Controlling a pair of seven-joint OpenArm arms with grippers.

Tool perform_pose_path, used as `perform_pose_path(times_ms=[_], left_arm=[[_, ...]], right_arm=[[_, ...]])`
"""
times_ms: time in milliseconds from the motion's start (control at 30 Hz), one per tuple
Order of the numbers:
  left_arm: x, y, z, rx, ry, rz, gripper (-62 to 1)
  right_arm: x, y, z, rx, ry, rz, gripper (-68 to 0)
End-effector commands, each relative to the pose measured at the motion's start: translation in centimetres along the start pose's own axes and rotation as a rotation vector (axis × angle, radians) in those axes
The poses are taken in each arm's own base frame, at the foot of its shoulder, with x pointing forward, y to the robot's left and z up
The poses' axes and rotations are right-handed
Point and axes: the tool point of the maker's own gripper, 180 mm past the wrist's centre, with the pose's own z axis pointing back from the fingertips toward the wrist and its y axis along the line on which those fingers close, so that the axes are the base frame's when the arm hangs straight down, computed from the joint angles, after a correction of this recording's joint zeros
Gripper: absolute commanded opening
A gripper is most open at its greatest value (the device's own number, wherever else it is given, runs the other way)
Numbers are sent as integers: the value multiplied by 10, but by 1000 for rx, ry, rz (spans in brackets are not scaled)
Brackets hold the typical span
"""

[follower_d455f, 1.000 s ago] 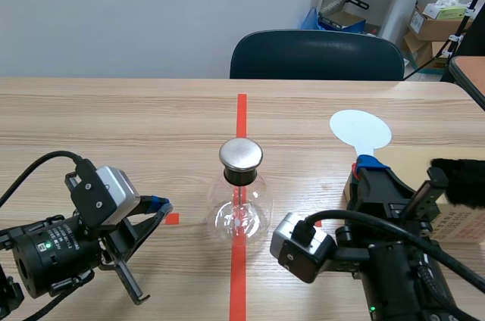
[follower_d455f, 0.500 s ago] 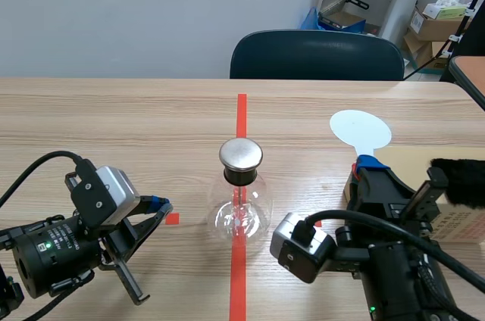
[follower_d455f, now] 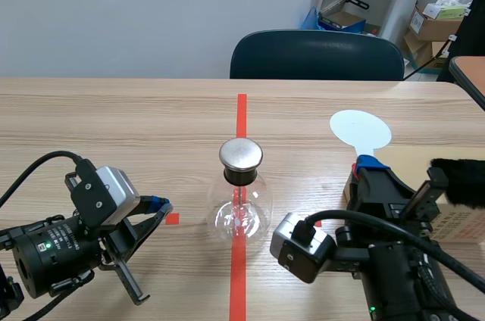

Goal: Do the electroscope experiment

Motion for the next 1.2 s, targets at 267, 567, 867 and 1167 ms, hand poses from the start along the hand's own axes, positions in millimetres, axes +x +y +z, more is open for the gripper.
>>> perform_pose_path(times_ms=[267, 567, 867, 1167], left_arm=[[12, 1, -3, 5, -39, 2, -597], [12, 1, -3, 5, -39, 2, -597], [13, 0, -4, 5, -42, 6, -597], [13, -4, -5, 2, -46, 16, -596]], right_arm=[[-3, -5, -2, -19, -1, 10, -658], [-3, -5, -2, -19, -1, 10, -658], [-3, -5, -2, -20, -1, 10, -658], [-6, -24, -1, -124, -21, 13, -658]])
